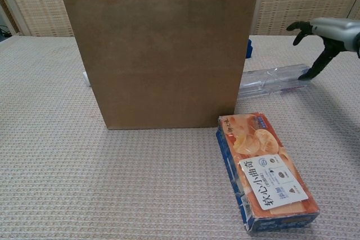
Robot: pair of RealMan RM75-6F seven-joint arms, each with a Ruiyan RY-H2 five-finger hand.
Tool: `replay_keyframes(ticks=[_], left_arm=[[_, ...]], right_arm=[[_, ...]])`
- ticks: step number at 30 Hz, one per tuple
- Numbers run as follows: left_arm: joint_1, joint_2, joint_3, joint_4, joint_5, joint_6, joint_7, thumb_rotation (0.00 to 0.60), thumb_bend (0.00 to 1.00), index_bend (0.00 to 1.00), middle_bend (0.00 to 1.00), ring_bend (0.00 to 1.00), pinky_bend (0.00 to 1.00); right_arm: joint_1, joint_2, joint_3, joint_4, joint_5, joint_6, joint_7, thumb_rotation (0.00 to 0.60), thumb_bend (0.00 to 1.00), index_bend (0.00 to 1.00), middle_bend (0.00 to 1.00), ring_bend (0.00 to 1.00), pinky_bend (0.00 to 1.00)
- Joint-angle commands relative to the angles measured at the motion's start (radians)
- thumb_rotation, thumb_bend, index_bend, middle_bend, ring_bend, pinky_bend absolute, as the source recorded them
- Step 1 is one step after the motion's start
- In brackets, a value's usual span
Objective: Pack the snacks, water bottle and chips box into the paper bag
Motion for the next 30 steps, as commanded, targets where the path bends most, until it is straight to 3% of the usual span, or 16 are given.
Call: replay_keyframes(ticks=[1,10,17,19,21,23,26,30], left_arm=[[-0.003,-0.006,0.001,0.007,-0.007,-0.010,0.005,0.600,0.35,0.00,0.00,0.00,0.02],[-0.008,-0.011,-0.004,0.018,-0.020,-0.021,0.005,0.600,0.35,0.00,0.00,0.00,0.02],[-0.010,-0.010,-0.011,0.023,-0.034,-0.025,-0.005,0.600,0.35,0.00,0.00,0.00,0.02],[-0.011,-0.009,-0.013,0.023,-0.036,-0.025,-0.010,0.600,0.35,0.00,0.00,0.00,0.02],[-0.010,-0.007,-0.013,0.023,-0.034,-0.022,-0.013,0.600,0.35,0.00,0.00,0.00,0.02],[-0.009,-0.006,-0.013,0.022,-0.033,-0.019,-0.017,0.600,0.35,0.00,0.00,0.00,0.02],[-0.008,-0.004,-0.011,0.022,-0.032,-0.018,-0.020,0.600,0.35,0.00,0.00,0.00,0.02],[-0.006,-0.002,-0.010,0.017,-0.026,-0.011,-0.022,0.600,0.35,0.00,0.00,0.00,0.02]], right_arm=[[0.043,-0.083,-0.013,0.108,0.033,-0.046,-0.024,0.600,0.00,0.00,0.17,0.02,0.00],[0.116,-0.215,0.007,0.332,0.092,-0.135,-0.056,0.600,0.00,0.00,0.17,0.02,0.00],[0.157,-0.286,-0.004,0.443,0.139,-0.188,-0.121,0.600,0.00,0.00,0.17,0.02,0.00],[0.163,-0.309,-0.006,0.470,0.144,-0.181,-0.138,0.600,0.00,0.01,0.18,0.05,0.04],[0.159,-0.327,0.001,0.481,0.104,-0.149,-0.102,0.600,0.02,0.10,0.27,0.18,0.17],[0.144,-0.343,0.005,0.487,0.019,-0.090,-0.018,0.600,0.16,0.36,0.49,0.43,0.41],[0.119,-0.340,0.001,0.486,-0.095,-0.025,0.097,0.600,0.33,0.61,0.68,0.65,0.62],[0.086,-0.292,0.008,0.428,-0.178,0.034,0.188,0.600,0.38,0.67,0.71,0.69,0.66]])
